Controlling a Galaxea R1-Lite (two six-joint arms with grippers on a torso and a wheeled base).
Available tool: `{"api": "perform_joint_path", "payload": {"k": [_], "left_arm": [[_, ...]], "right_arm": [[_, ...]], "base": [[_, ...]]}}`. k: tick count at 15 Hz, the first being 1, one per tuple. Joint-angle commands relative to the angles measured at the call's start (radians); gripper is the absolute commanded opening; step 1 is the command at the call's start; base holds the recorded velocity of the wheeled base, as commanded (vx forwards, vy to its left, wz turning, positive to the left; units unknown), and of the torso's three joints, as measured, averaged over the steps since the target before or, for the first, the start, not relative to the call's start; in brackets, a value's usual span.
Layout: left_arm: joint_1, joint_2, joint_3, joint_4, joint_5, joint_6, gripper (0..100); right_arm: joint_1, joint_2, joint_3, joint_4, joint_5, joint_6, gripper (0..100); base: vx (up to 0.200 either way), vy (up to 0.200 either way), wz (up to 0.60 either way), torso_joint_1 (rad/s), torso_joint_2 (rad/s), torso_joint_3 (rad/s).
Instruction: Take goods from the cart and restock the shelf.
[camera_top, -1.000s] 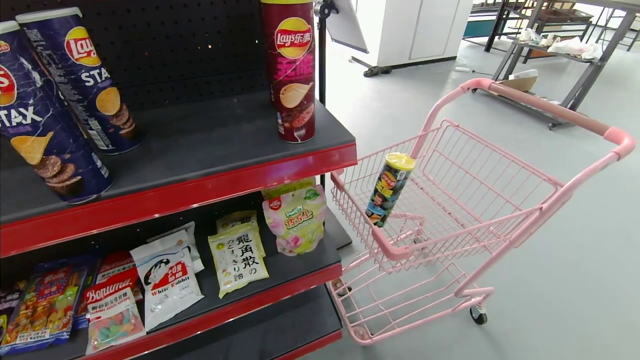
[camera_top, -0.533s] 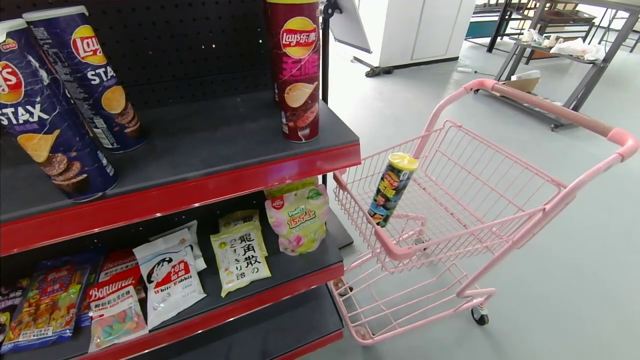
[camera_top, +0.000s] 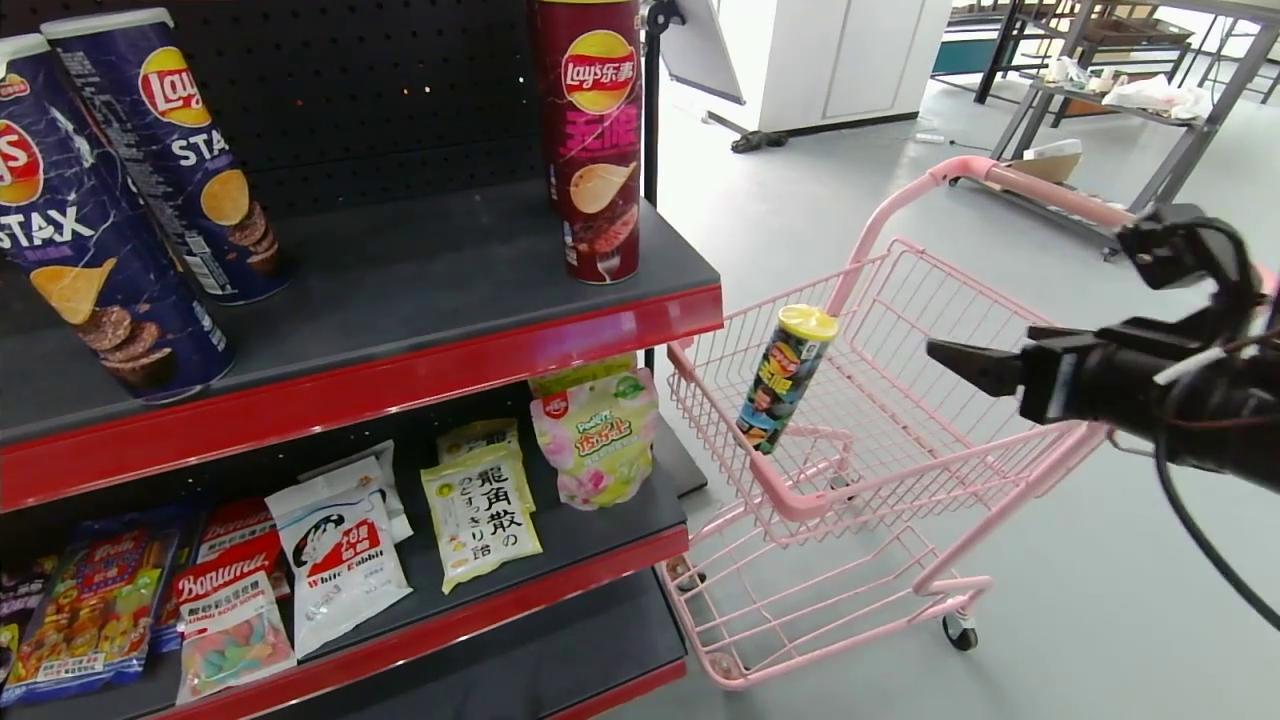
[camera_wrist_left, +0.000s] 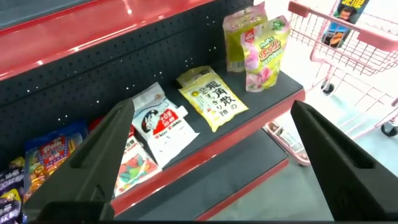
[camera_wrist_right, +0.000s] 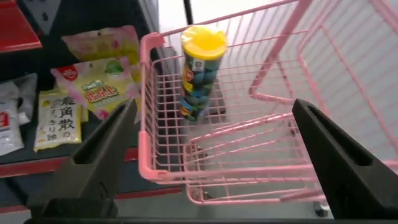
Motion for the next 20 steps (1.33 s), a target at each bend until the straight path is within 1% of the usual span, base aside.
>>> {"api": "perform_joint_path", "payload": {"k": [1,4,6,8,10,12,16,20], "left_arm": [[0.000,0.043,-0.009,-0.003,0.000,0.000,100],[0.000,0.083,-0.032,-0.004,-0.002,0.000,100],[0.000,0.085,-0.028,-0.004,-0.003,0.000,100],[0.000,0.086,-0.034,-0.004,-0.003,0.000,100],[0.000,0.094,-0.045,-0.004,-0.003,0.000,100],[0.000,0.100,-0.055,-0.004,-0.003,0.000,100],[0.000,0.109,-0.057,-0.004,-0.002,0.000,100],[0.000,0.129,-0.066,-0.004,-0.002,0.002,100]], "right_arm": [[0.028,0.276,-0.094,-0.068,0.141,0.054,100],[0.024,0.359,-0.097,-0.121,0.155,0.060,100],[0.022,0.421,-0.103,-0.150,0.158,0.061,100],[0.010,0.519,-0.125,-0.265,0.154,0.058,100],[-0.005,0.597,-0.146,-0.336,0.151,0.057,100],[-0.013,0.631,-0.177,-0.338,0.151,0.058,100],[-0.036,0.720,-0.315,-0.338,0.154,0.058,100],[-0.050,0.787,-0.411,-0.336,0.154,0.060,100]], "base": [[0.000,0.000,0.00,0.000,0.00,0.000],[0.000,0.000,0.00,0.000,0.00,0.000],[0.000,0.000,0.00,0.000,0.00,0.000],[0.000,0.000,0.00,0.000,0.00,0.000],[0.000,0.000,0.00,0.000,0.00,0.000],[0.000,0.000,0.00,0.000,0.00,0.000],[0.000,0.000,0.00,0.000,0.00,0.000],[0.000,0.000,0.00,0.000,0.00,0.000]]}}
